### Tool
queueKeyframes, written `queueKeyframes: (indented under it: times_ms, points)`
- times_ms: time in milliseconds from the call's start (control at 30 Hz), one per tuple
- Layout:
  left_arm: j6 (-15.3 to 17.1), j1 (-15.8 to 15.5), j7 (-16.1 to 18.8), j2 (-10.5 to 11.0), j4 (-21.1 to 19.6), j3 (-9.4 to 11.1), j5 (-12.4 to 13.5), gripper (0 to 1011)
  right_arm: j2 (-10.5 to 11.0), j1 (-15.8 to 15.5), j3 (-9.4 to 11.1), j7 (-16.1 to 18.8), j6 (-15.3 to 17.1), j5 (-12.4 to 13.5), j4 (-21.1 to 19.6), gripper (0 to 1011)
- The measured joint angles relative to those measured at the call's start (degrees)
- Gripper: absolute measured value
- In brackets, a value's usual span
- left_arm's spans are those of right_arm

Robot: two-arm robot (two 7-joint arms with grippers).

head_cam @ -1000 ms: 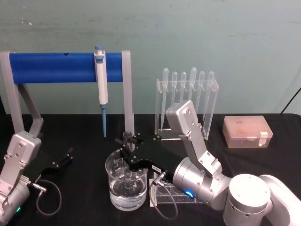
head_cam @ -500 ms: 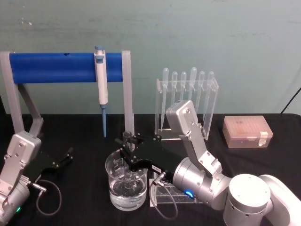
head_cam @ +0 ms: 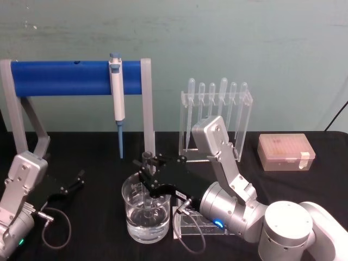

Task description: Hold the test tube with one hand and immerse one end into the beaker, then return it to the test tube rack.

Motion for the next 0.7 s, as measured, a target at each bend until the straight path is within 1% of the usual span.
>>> queueKeyframes:
  times_ms: [700]
  points:
    - [0.00, 0.00, 0.00, 0.00, 0.00, 0.00, 0.00, 1000, 0.00, 0.00, 0.00, 0.00, 0.00, 0.00, 0.00, 225]
